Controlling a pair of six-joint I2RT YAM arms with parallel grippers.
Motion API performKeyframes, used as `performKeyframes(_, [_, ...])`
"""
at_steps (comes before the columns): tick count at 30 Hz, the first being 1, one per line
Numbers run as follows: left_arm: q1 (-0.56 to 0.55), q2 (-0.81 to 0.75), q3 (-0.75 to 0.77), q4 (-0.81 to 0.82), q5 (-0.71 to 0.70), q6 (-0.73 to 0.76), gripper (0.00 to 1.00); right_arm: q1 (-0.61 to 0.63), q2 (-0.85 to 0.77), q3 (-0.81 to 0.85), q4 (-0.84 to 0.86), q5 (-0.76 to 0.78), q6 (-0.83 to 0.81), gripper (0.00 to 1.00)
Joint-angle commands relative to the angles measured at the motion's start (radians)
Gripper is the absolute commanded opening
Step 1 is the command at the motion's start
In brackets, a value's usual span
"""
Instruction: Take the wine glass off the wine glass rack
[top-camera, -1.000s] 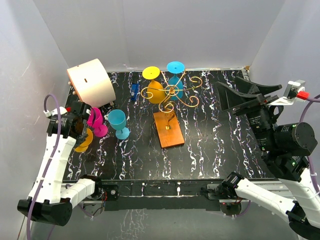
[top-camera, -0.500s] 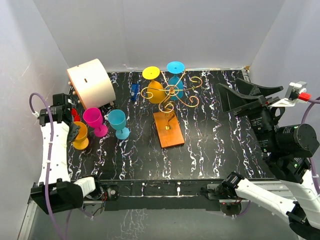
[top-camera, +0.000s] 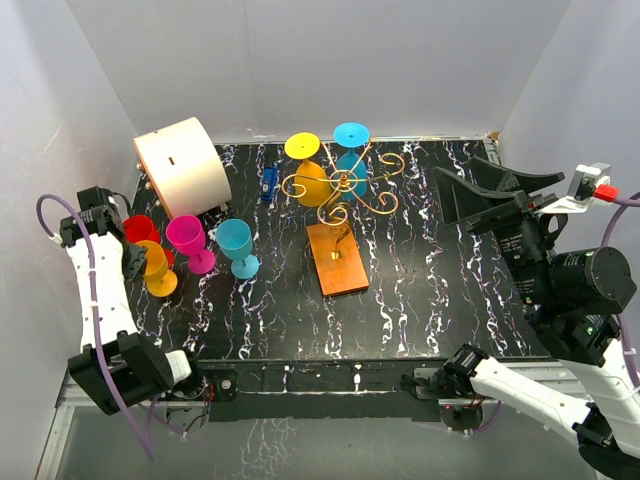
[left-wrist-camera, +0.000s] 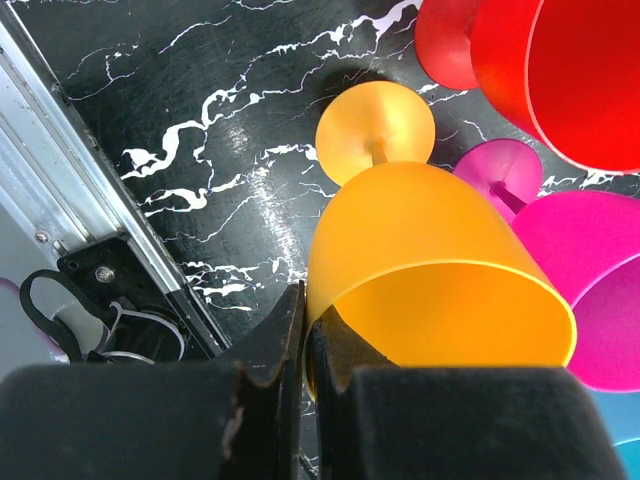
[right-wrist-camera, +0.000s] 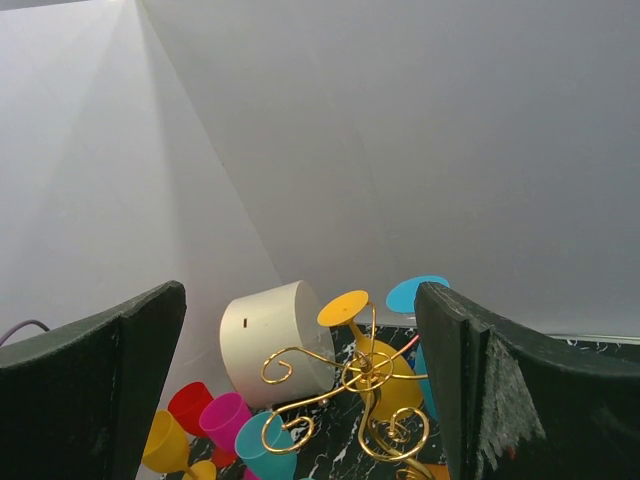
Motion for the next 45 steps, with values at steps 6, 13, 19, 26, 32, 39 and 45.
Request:
performKeyframes(6, [0.038,0.043,-0.039,0.025,0.061,0.025,0.02,0.000,0.003,-0.018,0.036,0.001,0.005,0.98])
performKeyframes(13, [0.039,0.048,-0.080,0.065,0.067,0.024,0.11,0.002,-0.001,-0.023,0.037,0.009,0.000,0.98])
performKeyframes(19, [0.040,0.075,-0.082,0.054,0.063,0.034,0.37,0.001,-0.004,-0.026,0.040,0.007,0.000,0.98])
performKeyframes(26, [0.040,0.007,-0.012,0.016,-0.009,0.023,0.73,0.001,0.000,-0.013,0.037,0.008,-0.011,0.98])
performKeyframes(32, [0.040,-0.086,0.060,0.020,-0.013,0.068,0.94,0.001,0.028,0.018,0.006,0.007,-0.036,0.98])
performKeyframes(39, [0.037,-0.136,0.117,0.044,0.005,0.161,0.99,0.001,0.057,0.075,-0.108,0.064,-0.108,0.98])
performKeyframes(45, [-0.022,-0.180,0.216,0.108,0.099,0.254,0.99,0.002,0.104,0.112,-0.206,0.122,-0.144,0.98])
